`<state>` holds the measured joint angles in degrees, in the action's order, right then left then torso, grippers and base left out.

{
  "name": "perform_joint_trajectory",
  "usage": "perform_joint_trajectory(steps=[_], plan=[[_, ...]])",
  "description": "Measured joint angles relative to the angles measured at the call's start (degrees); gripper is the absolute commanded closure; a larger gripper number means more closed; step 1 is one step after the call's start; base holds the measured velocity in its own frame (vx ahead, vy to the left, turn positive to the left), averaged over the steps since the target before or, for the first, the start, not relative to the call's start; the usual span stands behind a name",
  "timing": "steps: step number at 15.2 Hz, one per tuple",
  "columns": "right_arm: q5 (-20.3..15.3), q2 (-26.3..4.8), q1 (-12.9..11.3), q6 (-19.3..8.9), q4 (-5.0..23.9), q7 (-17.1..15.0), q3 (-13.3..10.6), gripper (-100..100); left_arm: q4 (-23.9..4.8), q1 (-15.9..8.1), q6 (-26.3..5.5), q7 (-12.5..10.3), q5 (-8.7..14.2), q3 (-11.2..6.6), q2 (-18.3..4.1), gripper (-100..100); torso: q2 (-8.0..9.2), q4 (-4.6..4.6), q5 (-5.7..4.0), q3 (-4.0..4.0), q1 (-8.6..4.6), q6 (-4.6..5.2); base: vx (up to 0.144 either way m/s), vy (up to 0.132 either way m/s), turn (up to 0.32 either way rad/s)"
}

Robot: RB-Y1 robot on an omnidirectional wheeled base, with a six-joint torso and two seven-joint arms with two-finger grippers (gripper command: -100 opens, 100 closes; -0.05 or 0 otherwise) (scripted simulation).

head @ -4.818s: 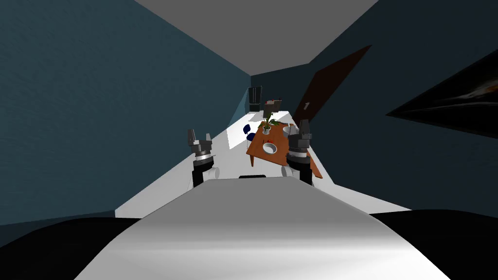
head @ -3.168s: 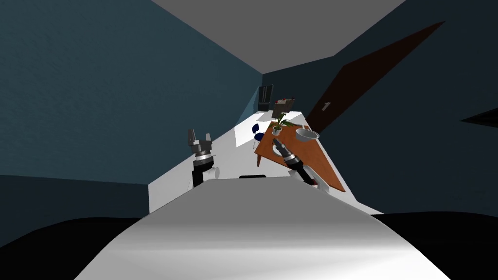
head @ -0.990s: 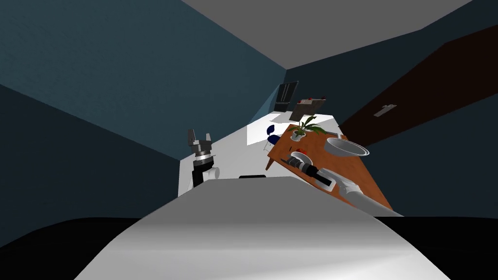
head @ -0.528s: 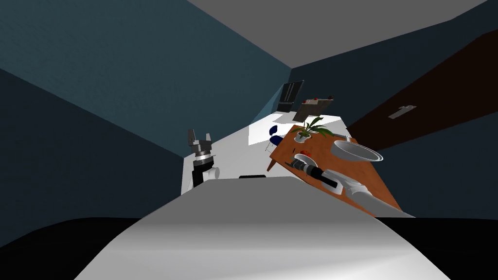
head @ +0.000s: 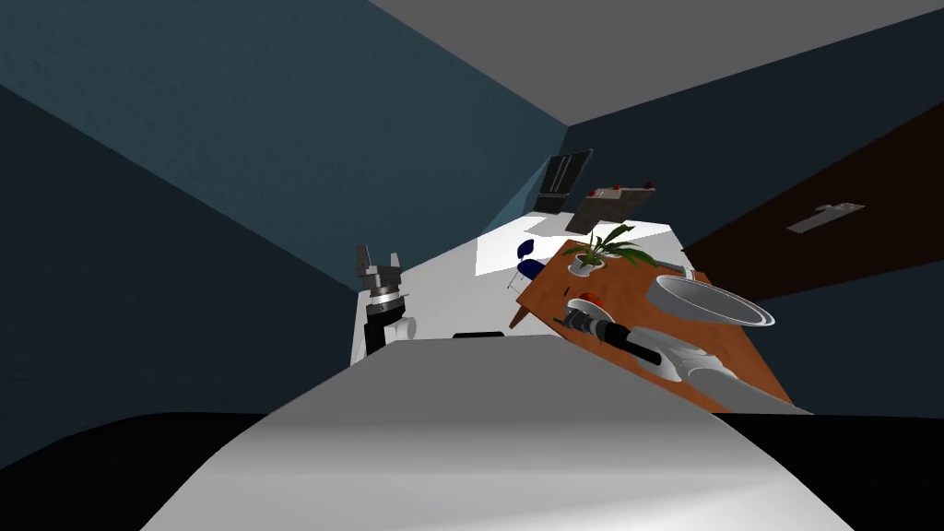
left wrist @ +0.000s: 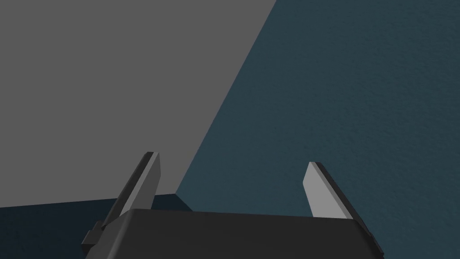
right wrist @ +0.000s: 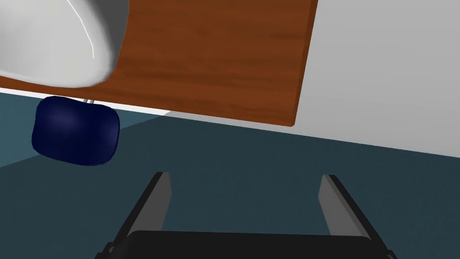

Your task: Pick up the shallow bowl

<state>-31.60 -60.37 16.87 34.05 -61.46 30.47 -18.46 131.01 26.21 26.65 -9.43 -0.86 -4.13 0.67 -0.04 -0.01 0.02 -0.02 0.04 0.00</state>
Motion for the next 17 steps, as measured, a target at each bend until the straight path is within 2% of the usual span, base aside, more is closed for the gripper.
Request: perform_joint_trajectory(steps=[2,5,7,9,13,15,16,17], plan=[[-0.88,-0.55,0.6,-0.59,0.56,0.69,-0.49,-100,0.0,0.0,0.0,0.0,0.0,0.0,0.0,0,0.01,0.0,-0.01,0.01,-0.02,0.0,0.023,-0.001,0.114],[-2.44,-1.28,-0.27,0.04,4.42,1.86,-1.66,-100,0.0,0.0,0.0,0.0,0.0,0.0,0.0,0,0.0,0.0,0.0,0.0,-0.03,0.0,0.022,0.0,0.102],[-3.87,-1.4,-0.74,0.54,7.99,3.25,-2.61,-100,0.0,0.0,0.0,0.0,0.0,0.0,0.0,0,-0.02,0.0,-0.02,-0.01,-0.03,-0.01,0.026,-0.002,0.139],[-5.47,-2.31,-0.72,-0.2,9.51,3.66,-3.96,-100,0.0,0.0,0.0,0.0,0.0,0.0,0.0,0,-0.03,-0.01,-0.01,-0.02,-0.04,-0.01,0.029,-0.006,0.132],[-8.23,-3.04,-1.28,0.68,16.03,5.99,-5.76,-100,0.0,0.0,0.0,0.0,0.0,0.0,0.0,0,-0.01,0.0,-0.01,-0.01,-0.04,0.01,0.025,-0.003,0.143],[-10.15,-3.47,-0.85,0.02,17.86,6.82,-7.3,-100,0.0,0.0,0.0,0.0,0.0,0.0,0.0,0,0.0,0.0,-0.01,0.0,-0.01,0.01,0.02,0.001,0.119],[-11.09,-3.09,-1.58,0.16,20.08,7.48,-8.01,-100,0.0,0.0,0.0,0.0,0.0,0.0,0.0,0,0.0,0.0,-0.02,0.0,-0.01,0.01,0.018,0.006,0.165],[-11.95,-4.12,-0.42,-0.34,19.66,7.43,-8.78,-100,0.0,0.0,0.0,0.0,0.0,0.0,0.0,0,0.02,0.0,0.02,0.01,0.01,0.01,0.014,0.003,0.116]])
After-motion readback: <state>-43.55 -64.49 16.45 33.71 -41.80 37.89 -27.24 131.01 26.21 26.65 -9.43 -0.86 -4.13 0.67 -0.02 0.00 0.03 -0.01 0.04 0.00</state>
